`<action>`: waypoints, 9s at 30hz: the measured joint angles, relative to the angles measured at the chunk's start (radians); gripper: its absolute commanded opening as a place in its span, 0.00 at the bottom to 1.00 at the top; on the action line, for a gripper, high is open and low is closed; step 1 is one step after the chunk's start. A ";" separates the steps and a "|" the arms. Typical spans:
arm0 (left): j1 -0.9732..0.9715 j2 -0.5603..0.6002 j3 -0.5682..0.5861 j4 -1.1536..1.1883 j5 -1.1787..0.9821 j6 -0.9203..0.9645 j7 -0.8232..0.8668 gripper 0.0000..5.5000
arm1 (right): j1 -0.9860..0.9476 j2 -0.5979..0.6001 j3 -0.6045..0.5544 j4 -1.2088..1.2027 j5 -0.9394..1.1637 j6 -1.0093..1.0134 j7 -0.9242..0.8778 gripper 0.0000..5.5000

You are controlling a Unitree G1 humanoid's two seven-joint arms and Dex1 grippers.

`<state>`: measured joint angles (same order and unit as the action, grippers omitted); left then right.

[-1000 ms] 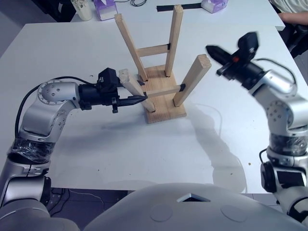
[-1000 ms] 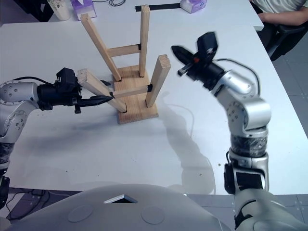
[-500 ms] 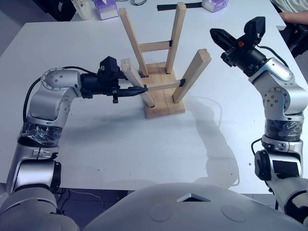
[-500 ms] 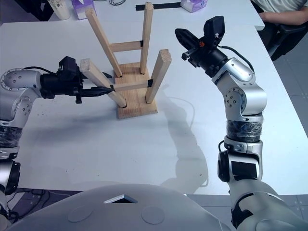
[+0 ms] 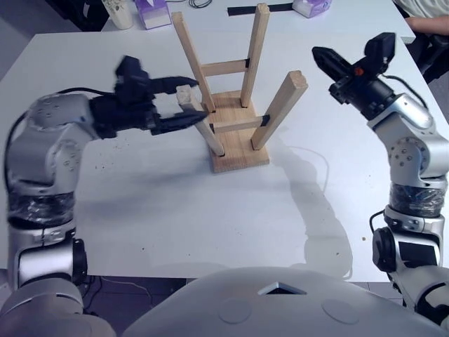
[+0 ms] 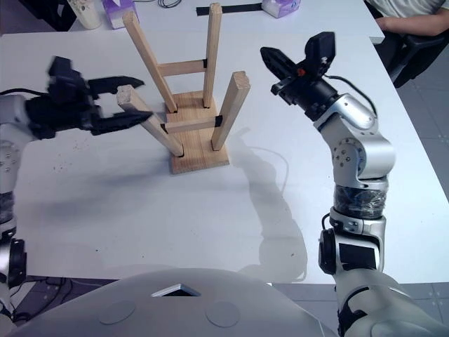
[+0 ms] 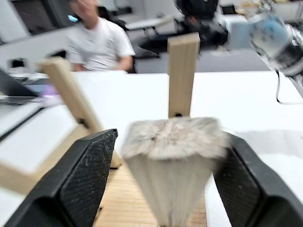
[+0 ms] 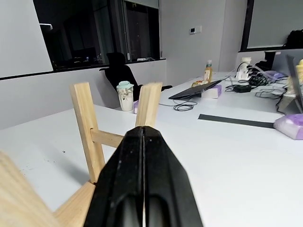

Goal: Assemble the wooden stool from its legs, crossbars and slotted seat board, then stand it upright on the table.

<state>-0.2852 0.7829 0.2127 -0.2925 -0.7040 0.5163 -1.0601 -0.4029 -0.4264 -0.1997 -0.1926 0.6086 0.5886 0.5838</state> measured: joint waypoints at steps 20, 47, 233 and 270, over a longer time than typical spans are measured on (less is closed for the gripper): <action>0.459 -0.552 -0.003 -0.537 0.192 0.049 1.206 0.43 | 0.344 0.164 0.183 -0.408 -0.390 -0.001 -0.579 0.00; 0.485 -0.640 -0.382 -0.514 0.568 0.014 1.069 0.00 | 0.379 0.293 0.457 -0.500 -0.595 0.036 -0.578 0.00; 0.679 -0.325 -0.234 -0.100 0.181 0.013 0.464 0.00 | 0.341 -0.278 0.409 0.203 -0.459 -0.503 0.357 0.00; 0.630 -0.273 -0.143 0.093 0.299 -0.216 0.318 0.00 | 0.395 -0.249 0.359 0.231 -0.425 -0.437 0.424 0.00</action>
<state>0.3448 0.5094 0.0700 -0.1990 -0.4046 0.3004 -0.7423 -0.0083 -0.6751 0.1592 0.0379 0.1834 0.1514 1.0074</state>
